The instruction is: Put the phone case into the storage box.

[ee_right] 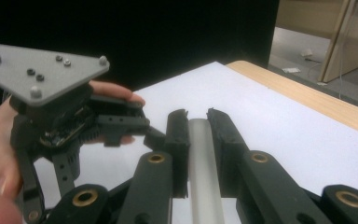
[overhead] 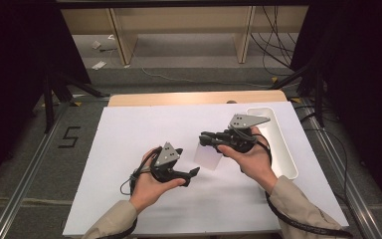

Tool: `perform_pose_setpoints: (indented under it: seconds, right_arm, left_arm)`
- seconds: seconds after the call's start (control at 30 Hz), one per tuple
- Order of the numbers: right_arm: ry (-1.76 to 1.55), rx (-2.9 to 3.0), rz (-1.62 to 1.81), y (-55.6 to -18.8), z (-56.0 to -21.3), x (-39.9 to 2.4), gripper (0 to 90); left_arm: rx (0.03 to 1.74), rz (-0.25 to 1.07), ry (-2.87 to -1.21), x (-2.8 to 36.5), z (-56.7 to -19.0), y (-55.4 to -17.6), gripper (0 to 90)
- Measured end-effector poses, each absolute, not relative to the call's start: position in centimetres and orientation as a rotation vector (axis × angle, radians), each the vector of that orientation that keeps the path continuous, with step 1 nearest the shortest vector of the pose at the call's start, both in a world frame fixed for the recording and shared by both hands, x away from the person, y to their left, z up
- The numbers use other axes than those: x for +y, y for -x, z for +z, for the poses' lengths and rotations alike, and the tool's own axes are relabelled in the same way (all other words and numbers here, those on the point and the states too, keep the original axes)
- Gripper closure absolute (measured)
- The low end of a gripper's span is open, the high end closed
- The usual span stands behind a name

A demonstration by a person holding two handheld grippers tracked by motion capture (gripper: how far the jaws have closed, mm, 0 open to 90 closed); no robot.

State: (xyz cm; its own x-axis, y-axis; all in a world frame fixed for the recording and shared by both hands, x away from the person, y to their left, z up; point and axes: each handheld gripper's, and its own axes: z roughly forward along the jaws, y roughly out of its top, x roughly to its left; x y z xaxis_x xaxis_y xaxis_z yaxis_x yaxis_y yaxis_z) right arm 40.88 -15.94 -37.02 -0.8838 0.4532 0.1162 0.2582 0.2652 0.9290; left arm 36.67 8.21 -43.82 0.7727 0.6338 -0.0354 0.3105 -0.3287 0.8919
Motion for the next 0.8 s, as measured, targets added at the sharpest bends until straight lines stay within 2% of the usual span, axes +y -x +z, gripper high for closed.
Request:
perform_pose_setpoints:
  seconds: [0.8]
  right_arm:
    - [-0.463,2.537,1.605,-40.71,-37.01,-15.31,79.8]
  left_arm:
    - [0.686,0.372,-1.973,7.84,-44.28,-36.67,17.4]
